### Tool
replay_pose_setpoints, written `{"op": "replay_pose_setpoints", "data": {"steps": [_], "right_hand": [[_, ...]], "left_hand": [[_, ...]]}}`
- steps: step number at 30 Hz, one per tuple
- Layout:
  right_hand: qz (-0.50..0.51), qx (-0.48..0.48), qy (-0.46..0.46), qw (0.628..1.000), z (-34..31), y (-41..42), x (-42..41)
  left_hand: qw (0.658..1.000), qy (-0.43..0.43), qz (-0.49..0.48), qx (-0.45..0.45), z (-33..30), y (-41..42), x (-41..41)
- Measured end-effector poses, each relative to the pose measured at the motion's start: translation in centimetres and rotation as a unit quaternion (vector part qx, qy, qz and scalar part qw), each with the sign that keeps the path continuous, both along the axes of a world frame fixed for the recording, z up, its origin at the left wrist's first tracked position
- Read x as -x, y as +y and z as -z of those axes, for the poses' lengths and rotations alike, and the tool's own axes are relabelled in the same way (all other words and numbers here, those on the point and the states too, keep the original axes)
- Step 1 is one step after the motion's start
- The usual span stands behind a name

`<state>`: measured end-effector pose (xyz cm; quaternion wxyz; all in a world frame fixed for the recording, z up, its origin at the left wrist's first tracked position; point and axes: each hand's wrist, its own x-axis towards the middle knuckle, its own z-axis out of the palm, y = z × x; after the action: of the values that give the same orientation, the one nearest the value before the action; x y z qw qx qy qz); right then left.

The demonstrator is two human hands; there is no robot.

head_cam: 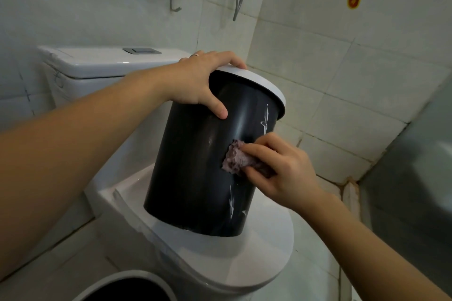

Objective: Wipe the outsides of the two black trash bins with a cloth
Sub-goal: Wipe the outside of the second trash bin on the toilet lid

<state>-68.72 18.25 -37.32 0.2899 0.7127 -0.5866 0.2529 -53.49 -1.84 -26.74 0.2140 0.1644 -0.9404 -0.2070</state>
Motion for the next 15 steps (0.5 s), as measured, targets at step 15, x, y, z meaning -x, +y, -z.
{"op": "replay_pose_setpoints", "data": {"steps": [15], "right_hand": [[-0.036, -0.017, 0.005, 0.999, 4.1, 2.1, -1.4]], "left_hand": [[0.999, -0.004, 0.0, -0.049, 0.1, -0.4, 0.4]]}}
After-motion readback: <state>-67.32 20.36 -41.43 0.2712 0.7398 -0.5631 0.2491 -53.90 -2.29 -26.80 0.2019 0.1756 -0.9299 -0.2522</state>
